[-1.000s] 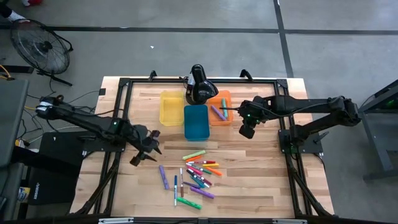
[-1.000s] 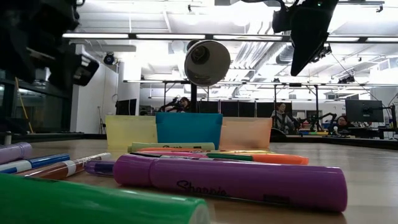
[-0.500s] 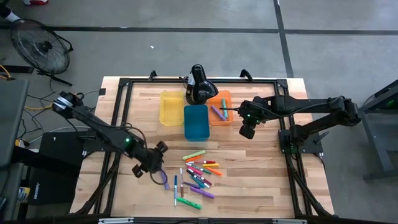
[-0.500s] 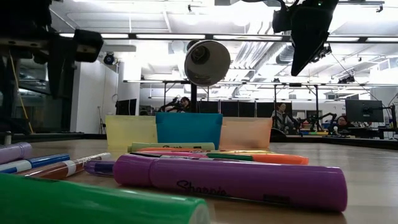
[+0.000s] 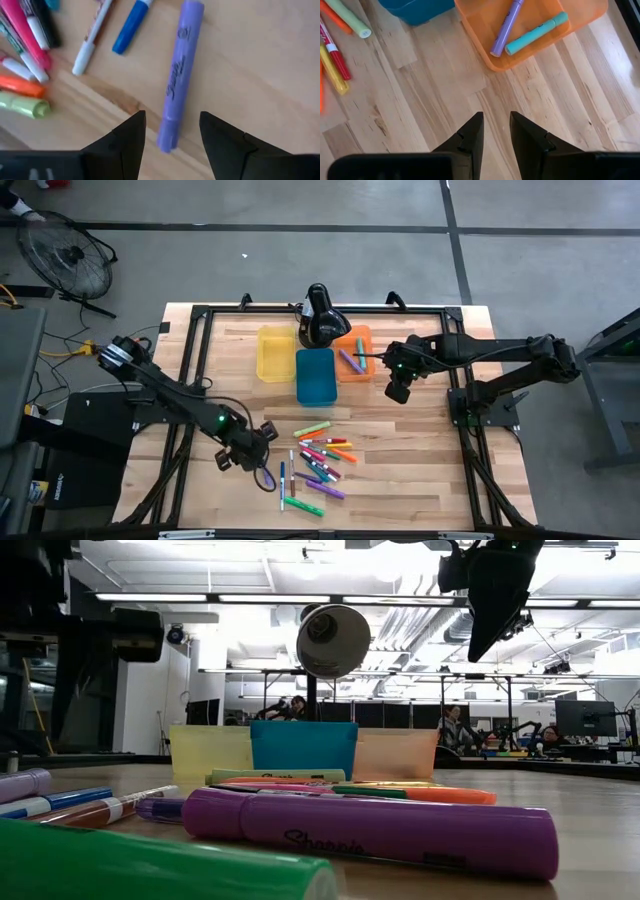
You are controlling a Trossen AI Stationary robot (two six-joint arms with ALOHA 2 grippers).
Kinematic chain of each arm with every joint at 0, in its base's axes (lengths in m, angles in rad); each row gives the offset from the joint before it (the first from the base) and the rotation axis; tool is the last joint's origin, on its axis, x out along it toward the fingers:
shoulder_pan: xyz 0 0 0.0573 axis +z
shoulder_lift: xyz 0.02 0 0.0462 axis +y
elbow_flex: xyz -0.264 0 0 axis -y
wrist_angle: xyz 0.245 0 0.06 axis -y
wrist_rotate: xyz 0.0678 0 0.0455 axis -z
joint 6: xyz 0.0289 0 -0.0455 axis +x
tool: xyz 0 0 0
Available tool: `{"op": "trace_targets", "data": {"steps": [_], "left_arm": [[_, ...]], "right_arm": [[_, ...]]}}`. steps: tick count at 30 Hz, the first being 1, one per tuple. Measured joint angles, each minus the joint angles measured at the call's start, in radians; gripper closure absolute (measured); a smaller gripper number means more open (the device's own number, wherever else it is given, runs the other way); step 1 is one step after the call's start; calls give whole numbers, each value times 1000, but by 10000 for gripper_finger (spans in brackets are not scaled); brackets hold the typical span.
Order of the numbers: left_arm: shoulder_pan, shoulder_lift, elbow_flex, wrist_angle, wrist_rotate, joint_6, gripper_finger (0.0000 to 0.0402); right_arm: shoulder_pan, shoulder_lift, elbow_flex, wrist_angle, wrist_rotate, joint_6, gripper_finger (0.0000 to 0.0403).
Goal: Pick & Place Markers
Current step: Put the violet highlighter into the orange bin
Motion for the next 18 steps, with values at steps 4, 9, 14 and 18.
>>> {"op": "trace_targets", "data": {"steps": [4, 9, 14, 18], "left_arm": [[0, 29, 0, 72, 59, 0, 220], [0, 87, 0, 104, 80, 32, 220], [0, 158, 3, 107, 85, 59, 220], [1, 164, 4, 107, 86, 60, 232]], "right_arm": [[0, 0, 0, 0, 0, -3, 320], [0, 0, 0, 5, 0, -4, 320], [0, 0, 0, 5, 0, -7, 320], [0, 0, 0, 7, 1, -8, 320]]}}
